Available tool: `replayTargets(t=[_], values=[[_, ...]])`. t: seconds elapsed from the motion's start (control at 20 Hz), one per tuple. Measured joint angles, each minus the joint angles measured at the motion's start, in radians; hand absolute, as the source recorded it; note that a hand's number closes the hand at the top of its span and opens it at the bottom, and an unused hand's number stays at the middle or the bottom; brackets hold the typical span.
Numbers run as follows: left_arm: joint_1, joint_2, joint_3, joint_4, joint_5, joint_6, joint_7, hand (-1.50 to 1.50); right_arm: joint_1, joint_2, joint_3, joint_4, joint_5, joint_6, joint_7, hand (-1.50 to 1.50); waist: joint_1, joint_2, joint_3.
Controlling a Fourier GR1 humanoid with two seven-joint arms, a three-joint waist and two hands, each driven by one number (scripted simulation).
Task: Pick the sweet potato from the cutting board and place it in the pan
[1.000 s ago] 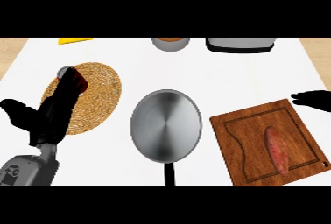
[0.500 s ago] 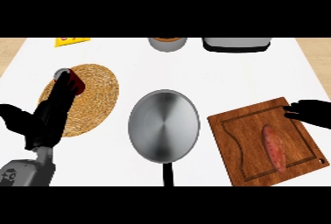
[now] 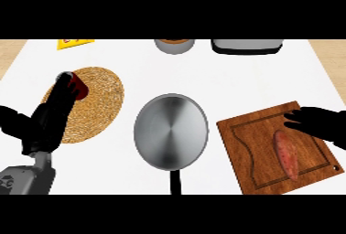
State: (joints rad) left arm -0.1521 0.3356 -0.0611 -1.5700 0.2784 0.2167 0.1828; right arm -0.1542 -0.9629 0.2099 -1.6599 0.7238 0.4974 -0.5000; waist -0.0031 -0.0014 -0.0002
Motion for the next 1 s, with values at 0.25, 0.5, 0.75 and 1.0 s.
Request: replayTargets(t=[0.25,0.5,0.75,1.0], values=[[-0.027,-0.006,0.025,0.011,-0.008,-0.026,0.019,0.0,0.02,0.065,0.011,-0.073,0.069,0.055,0.079,-1.5,0.001,0.0,0.0],[-0.004,-0.035,0.027,-0.006,-0.031,-0.034,0.02,0.0,0.005,0.125,0.015,-0.021,0.159,0.062,0.089,-1.5,0.004,0.001,0.0],[-0.004,-0.046,0.05,-0.027,-0.046,-0.051,0.038,0.0,0.02,0.196,0.016,0.022,0.235,0.034,0.074,-1.5,0.005,0.001,0.0],[-0.006,-0.058,0.065,-0.018,-0.061,-0.073,0.035,0.0,0.002,0.242,0.027,0.103,0.311,0.01,0.043,-1.5,0.005,0.002,0.0]])
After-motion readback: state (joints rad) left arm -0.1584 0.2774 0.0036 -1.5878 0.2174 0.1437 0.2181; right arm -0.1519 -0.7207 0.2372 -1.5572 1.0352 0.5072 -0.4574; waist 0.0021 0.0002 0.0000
